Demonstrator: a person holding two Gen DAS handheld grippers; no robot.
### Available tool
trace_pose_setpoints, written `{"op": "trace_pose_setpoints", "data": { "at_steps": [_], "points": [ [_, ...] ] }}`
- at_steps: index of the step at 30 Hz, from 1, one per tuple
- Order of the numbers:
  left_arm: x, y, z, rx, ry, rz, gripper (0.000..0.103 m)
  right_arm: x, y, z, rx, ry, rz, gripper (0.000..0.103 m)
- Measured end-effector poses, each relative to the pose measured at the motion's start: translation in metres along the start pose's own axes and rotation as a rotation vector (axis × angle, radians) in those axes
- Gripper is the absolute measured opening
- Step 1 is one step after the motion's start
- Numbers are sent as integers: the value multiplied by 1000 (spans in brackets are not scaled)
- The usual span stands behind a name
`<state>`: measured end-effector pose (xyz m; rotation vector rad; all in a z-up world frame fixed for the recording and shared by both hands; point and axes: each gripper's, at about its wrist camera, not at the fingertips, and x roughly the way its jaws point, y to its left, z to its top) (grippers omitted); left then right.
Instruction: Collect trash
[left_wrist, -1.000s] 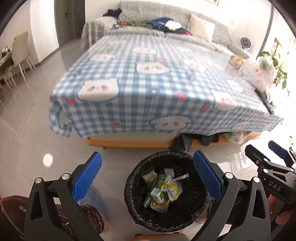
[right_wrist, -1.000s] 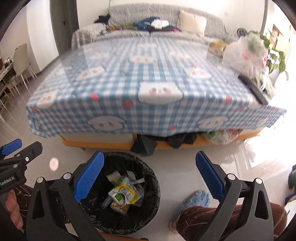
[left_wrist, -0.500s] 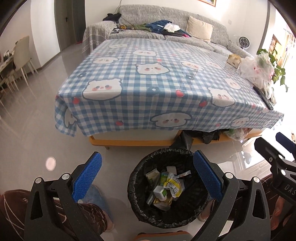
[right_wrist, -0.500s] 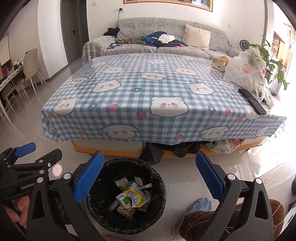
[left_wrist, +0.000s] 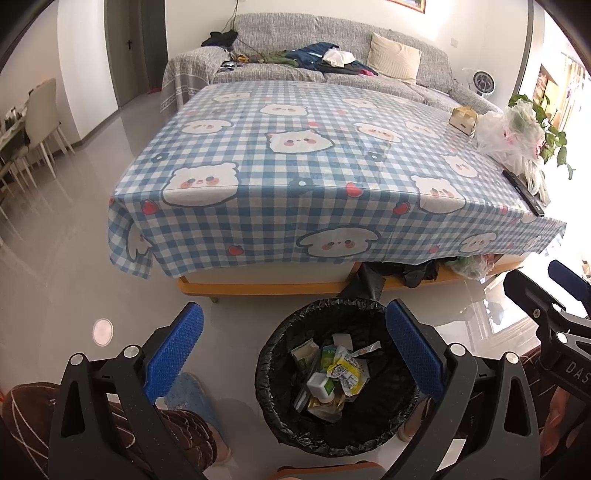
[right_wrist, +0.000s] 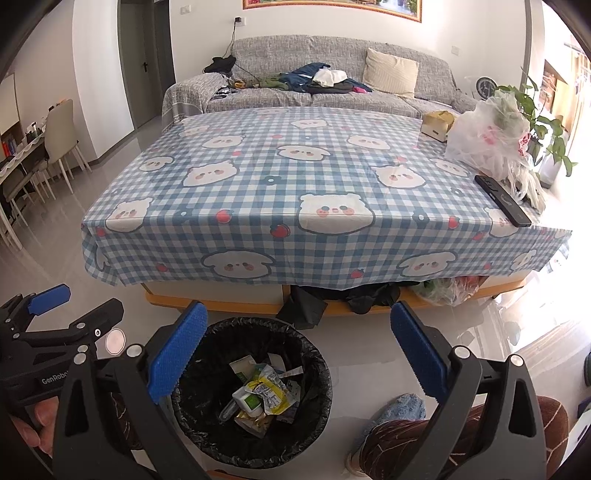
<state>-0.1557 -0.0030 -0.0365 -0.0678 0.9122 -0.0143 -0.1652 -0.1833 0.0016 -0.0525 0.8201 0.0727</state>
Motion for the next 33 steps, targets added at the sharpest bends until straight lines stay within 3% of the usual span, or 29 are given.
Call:
{"op": "trace_pose_setpoints", "data": {
  "at_steps": [33],
  "points": [
    [-4, -1, 1, -10, -12, 5, 97, 8, -6, 0, 8, 28, 27, 95]
  ]
}}
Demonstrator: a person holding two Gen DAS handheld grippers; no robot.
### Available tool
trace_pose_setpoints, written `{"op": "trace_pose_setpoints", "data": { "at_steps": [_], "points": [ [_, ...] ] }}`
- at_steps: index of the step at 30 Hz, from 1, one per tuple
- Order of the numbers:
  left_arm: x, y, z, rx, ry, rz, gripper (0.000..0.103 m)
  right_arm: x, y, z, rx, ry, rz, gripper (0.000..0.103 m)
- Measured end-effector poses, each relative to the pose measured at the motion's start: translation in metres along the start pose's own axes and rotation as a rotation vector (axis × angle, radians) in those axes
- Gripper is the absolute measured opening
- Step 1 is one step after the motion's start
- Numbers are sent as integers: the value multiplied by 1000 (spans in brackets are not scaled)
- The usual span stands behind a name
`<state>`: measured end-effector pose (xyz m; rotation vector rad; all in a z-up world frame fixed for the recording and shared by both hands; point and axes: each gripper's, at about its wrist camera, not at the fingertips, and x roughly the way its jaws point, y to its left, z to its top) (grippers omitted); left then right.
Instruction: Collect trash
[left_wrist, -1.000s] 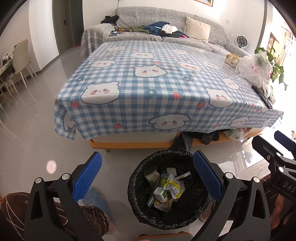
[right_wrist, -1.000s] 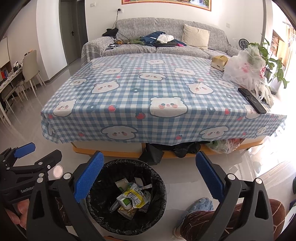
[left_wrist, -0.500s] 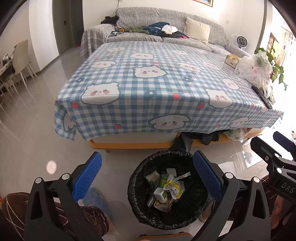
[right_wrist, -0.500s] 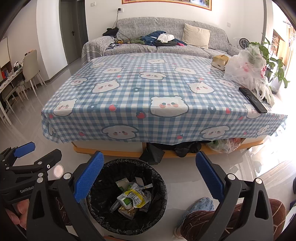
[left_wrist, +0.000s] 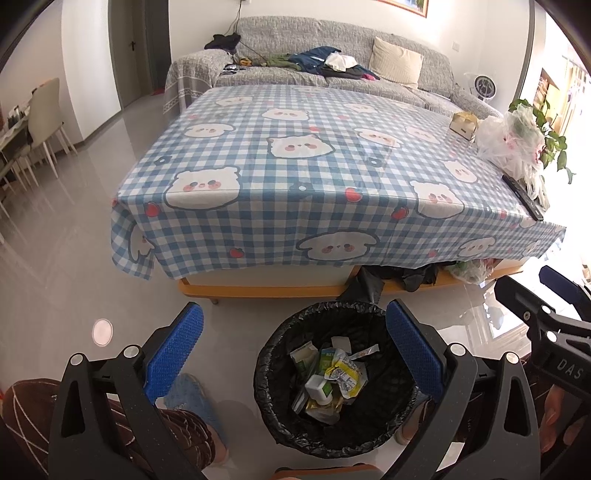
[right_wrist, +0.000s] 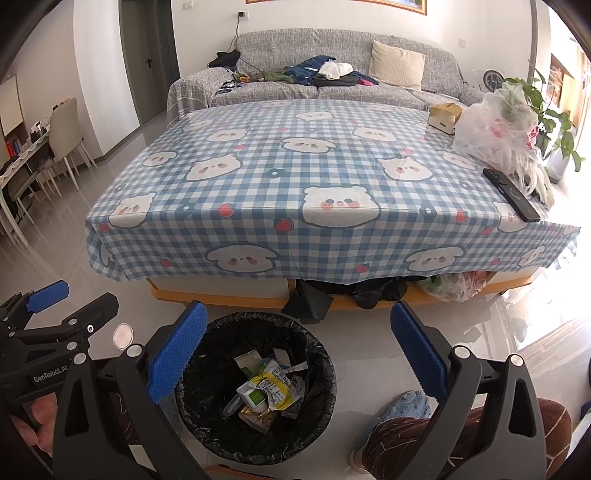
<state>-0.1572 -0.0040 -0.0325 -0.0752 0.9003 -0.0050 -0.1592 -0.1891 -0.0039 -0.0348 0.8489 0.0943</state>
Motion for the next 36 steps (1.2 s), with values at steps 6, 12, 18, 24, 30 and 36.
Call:
{"op": "trace_pose_setpoints", "data": {
  "at_steps": [6, 12, 18, 24, 30, 36],
  "points": [
    [0, 0, 0, -4, 1, 1, 97, 1, -4, 1, 4, 3, -2, 95],
    [-4, 1, 0, -11, -5, 1, 97, 1, -4, 1, 1, 5, -2, 95],
    [-5, -1, 0, -13, -13, 1, 97, 2, -4, 1, 0, 5, -3, 95],
    [-5, -2, 0, -11, -9, -5, 97, 2, -4, 1, 1, 6, -3, 95],
    [-4, -3, -1, -12, -13, 2, 97, 2, -4, 1, 0, 6, -2, 95],
    [-4, -1, -1, -25, -10, 1, 97, 2, -3, 0, -1, 5, -2, 95]
  ]
}}
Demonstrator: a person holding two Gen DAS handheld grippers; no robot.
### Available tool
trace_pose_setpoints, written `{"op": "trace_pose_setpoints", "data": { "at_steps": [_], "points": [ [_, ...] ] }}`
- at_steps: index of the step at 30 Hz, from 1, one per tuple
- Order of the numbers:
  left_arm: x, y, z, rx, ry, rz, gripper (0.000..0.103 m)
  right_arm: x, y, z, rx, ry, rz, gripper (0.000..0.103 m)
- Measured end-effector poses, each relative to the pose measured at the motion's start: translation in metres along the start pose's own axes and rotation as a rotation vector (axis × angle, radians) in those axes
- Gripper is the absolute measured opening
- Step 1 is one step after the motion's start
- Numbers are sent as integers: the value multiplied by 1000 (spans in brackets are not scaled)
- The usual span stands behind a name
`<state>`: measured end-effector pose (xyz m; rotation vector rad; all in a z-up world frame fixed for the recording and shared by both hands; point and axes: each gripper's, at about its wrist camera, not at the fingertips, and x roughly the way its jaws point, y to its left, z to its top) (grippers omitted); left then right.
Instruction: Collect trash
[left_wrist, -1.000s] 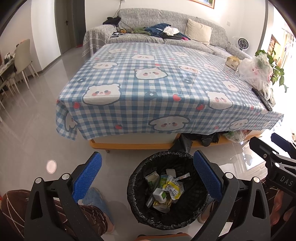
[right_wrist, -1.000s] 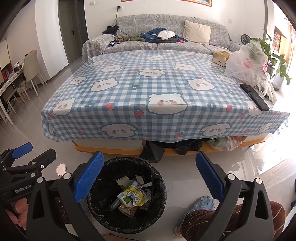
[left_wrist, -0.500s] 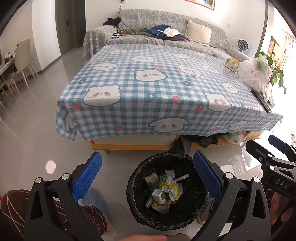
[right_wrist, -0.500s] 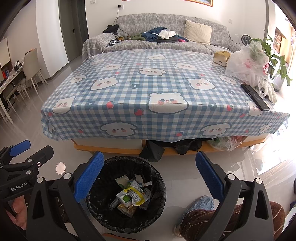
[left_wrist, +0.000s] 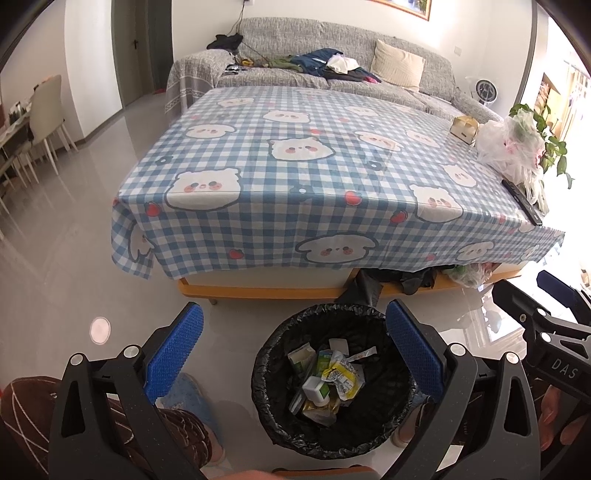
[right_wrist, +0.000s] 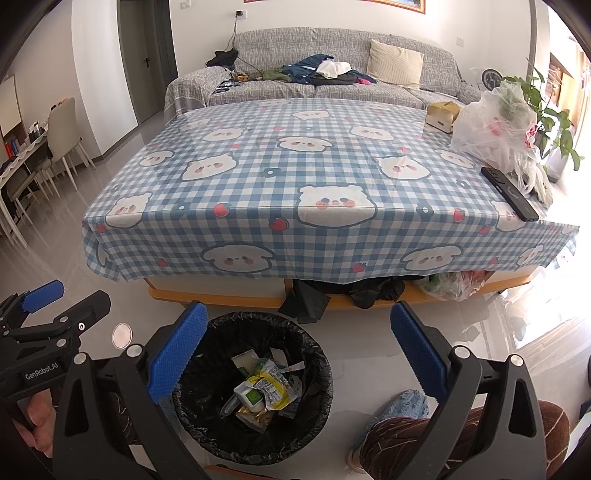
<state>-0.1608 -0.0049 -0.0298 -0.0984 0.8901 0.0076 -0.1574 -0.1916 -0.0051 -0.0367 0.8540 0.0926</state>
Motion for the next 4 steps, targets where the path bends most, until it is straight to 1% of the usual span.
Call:
{"op": "trace_pose_setpoints", "data": {
  "at_steps": [4],
  "points": [
    [-2, -3, 0, 6, -7, 8, 97, 0, 0, 0, 1, 0, -1, 95]
  ]
}}
